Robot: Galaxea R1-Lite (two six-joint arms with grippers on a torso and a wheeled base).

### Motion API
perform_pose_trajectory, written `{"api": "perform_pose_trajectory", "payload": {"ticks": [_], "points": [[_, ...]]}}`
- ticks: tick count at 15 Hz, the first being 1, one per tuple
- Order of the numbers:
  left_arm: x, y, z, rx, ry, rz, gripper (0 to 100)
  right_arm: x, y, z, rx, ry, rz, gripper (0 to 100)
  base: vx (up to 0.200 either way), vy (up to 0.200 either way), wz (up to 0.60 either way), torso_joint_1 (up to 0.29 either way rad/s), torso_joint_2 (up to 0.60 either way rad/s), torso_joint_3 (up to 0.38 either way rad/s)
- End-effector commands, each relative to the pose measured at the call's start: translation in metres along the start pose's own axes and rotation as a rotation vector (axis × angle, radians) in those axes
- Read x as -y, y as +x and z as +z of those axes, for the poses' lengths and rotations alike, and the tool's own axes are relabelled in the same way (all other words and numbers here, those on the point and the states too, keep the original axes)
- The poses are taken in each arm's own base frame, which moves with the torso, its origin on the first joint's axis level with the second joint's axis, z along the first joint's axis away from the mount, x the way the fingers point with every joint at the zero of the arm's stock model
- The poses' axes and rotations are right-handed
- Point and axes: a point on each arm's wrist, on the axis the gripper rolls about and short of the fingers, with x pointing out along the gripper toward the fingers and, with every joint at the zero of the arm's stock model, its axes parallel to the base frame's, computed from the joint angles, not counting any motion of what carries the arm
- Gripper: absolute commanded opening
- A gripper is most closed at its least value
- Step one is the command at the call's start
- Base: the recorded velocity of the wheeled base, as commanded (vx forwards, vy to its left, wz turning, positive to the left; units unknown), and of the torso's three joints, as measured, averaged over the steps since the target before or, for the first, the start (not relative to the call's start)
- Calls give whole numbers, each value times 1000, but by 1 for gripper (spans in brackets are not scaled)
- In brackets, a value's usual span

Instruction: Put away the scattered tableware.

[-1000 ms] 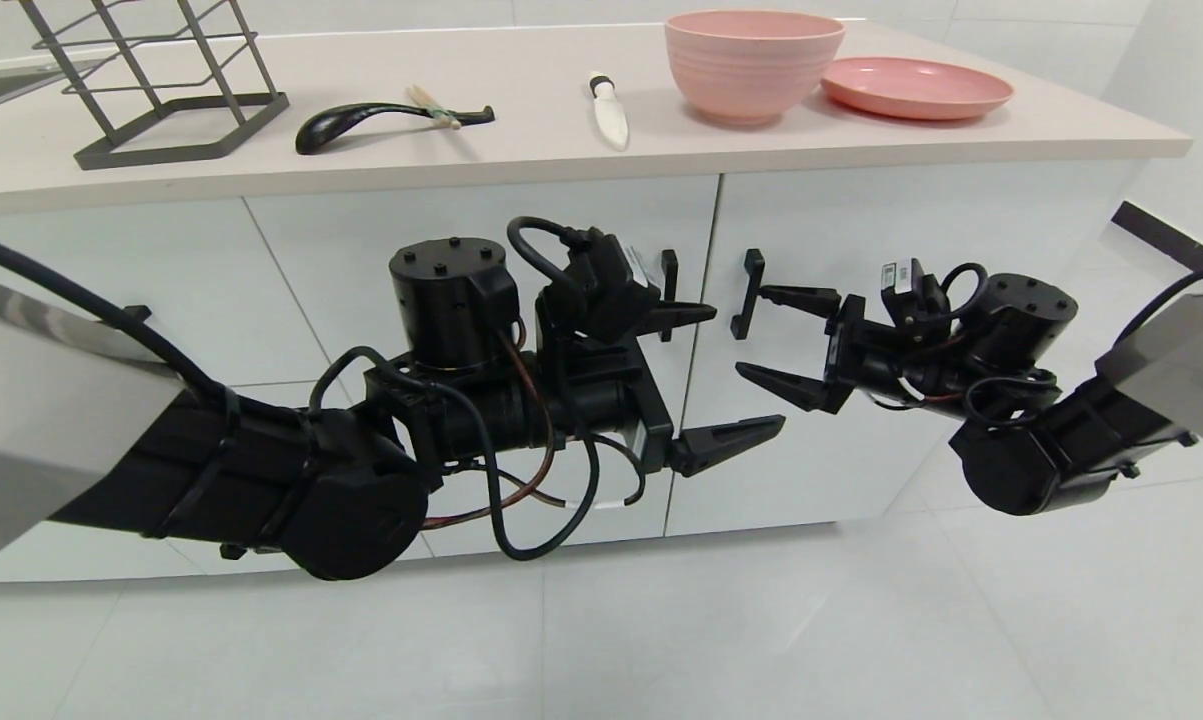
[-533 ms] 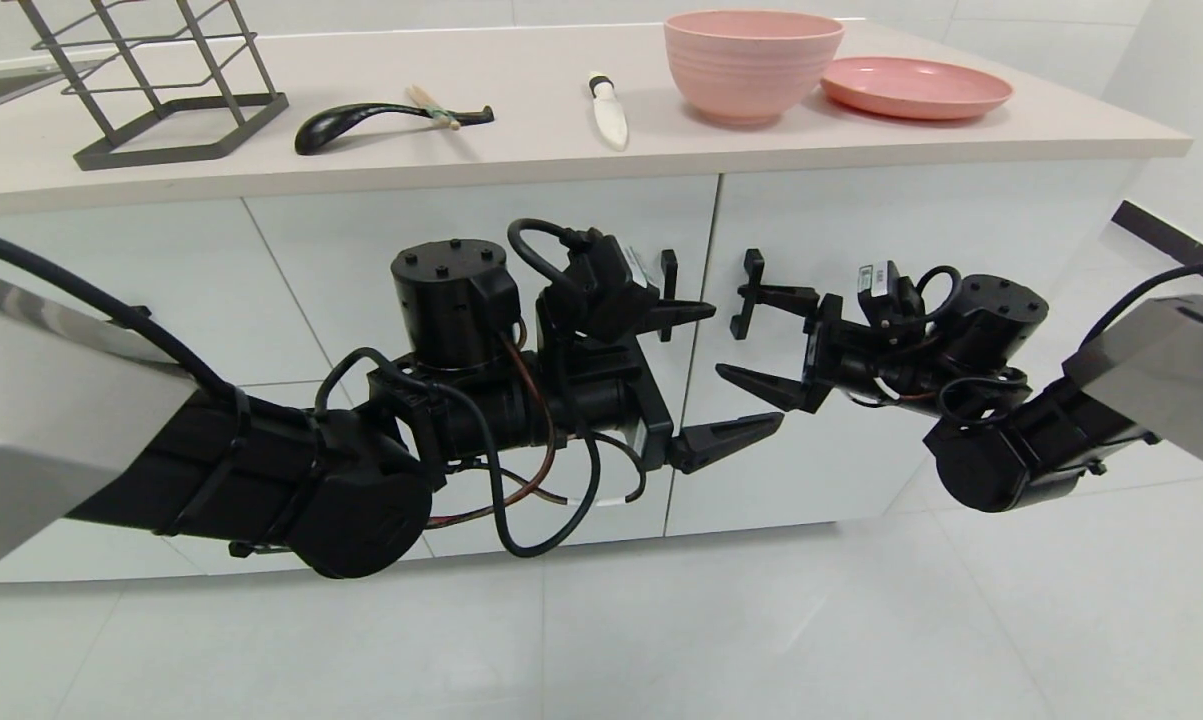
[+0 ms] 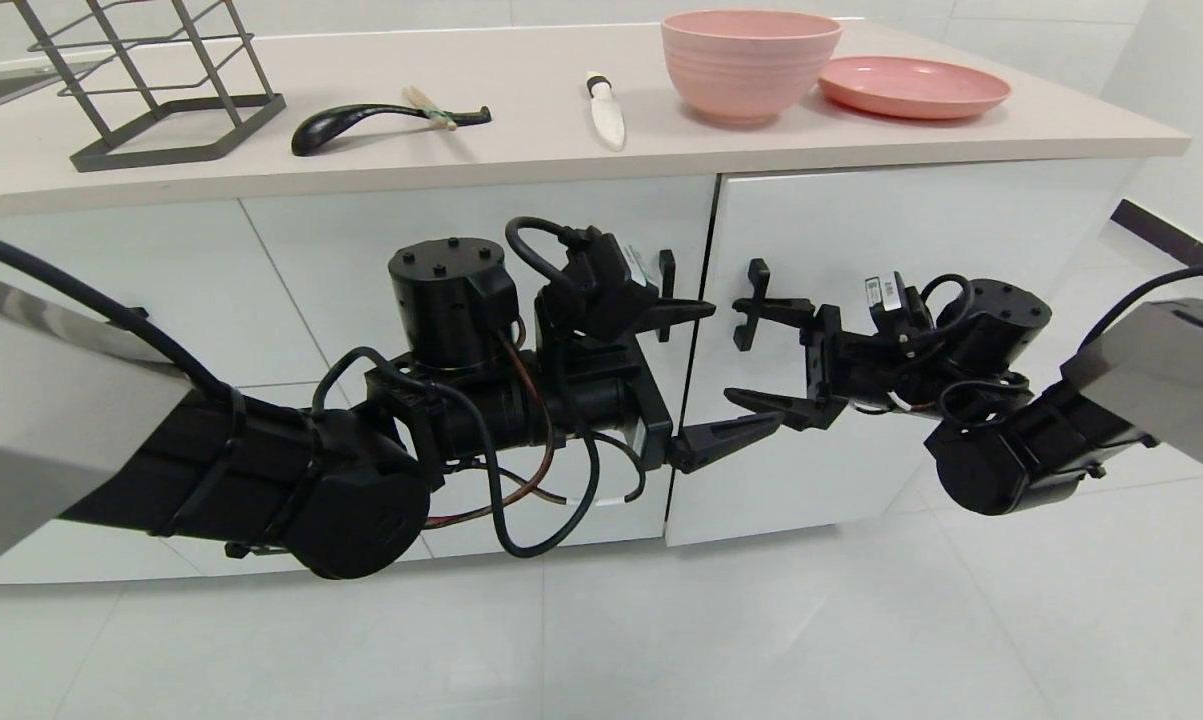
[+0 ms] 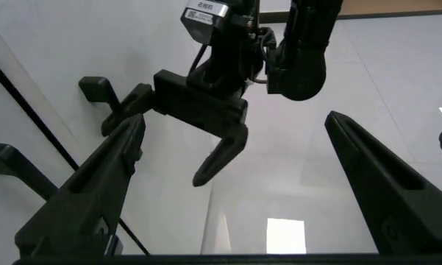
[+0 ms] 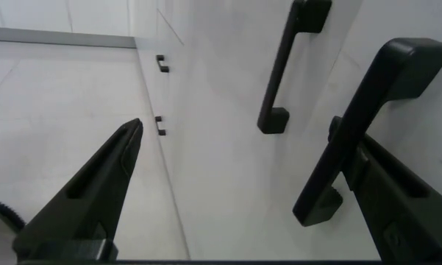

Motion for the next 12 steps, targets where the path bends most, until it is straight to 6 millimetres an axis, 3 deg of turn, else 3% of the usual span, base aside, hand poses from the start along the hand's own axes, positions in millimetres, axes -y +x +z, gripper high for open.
{"api": "perform_pose_trajectory", "payload": {"ticks": [1, 3, 8, 12], "points": [[0, -1, 3, 7, 5, 1, 100, 0, -3, 4, 3, -4, 15, 100, 0, 0, 0, 0, 0, 0], [-1, 0, 2, 5, 2, 2, 100, -3, -5, 8, 3, 4, 34, 100, 0, 0, 0, 0, 0, 0], [-19, 7, 5, 24, 18, 51, 100, -43, -22, 39, 0, 45, 116, 100, 0, 0, 0, 0, 0, 0], [-24, 31, 0, 46, 24, 85, 100, -54, -26, 40, -4, 67, 146, 100, 0, 0, 0, 0, 0, 0]]}}
